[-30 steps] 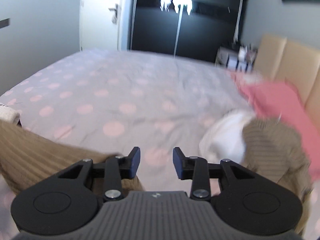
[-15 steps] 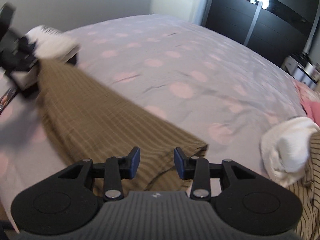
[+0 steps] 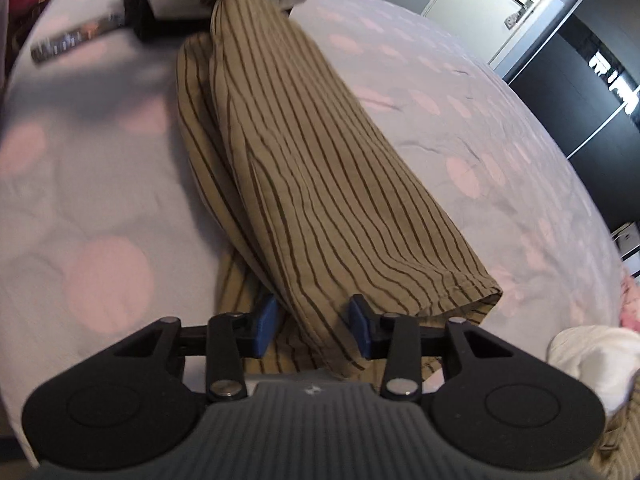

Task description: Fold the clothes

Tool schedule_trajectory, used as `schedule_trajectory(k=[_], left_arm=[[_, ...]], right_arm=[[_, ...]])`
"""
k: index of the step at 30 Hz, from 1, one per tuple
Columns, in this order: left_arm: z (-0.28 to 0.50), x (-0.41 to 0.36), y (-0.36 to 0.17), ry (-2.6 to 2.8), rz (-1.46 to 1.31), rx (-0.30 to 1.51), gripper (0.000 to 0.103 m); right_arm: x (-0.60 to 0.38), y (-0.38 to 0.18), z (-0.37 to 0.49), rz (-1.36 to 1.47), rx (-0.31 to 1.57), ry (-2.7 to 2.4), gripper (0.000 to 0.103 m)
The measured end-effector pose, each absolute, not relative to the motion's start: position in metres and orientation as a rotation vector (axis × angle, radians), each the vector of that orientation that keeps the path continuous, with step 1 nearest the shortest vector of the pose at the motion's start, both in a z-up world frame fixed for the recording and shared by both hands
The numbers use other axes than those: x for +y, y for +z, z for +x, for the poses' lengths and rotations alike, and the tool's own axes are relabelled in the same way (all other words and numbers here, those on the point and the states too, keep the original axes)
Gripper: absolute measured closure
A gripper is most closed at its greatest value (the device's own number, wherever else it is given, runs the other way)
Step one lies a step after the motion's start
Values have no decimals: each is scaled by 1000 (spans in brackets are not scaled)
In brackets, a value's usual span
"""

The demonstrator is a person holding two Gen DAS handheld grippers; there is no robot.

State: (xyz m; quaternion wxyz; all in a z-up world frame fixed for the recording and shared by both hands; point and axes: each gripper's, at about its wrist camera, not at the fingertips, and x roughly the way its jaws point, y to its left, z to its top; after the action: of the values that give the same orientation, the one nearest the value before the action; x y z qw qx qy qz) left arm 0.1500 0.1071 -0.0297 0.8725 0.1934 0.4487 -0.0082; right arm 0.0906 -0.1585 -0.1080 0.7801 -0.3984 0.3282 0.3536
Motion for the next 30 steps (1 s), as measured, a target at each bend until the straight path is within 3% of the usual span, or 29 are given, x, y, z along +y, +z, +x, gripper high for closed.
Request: schedule_trajectory(k=[1, 3, 11, 15, 19, 23, 30], left_arm=[[149, 108, -28, -20, 402, 933, 101], [145, 108, -25, -28, 402, 922, 101], [119, 90, -23, -185, 507, 847, 100], [101, 64, -30, -290, 637, 785, 85], [85, 41, -38, -332, 750, 732, 77], [69, 20, -55, -333, 906, 662, 58], [51, -9, -93, -333, 1120, 602, 56]], right_arm=[[-158, -109, 92, -869, 715, 753, 94], [-161, -102, 95, -842, 716, 732, 96], [-203, -38, 124, -518, 665, 500, 98], [-231, -21, 141, -390, 669, 348, 98], [-249, -21, 152, -322, 714, 288, 98], [-257, -30, 155, -302, 755, 255, 98], [-267, -29, 152, -265, 756, 234, 98]])
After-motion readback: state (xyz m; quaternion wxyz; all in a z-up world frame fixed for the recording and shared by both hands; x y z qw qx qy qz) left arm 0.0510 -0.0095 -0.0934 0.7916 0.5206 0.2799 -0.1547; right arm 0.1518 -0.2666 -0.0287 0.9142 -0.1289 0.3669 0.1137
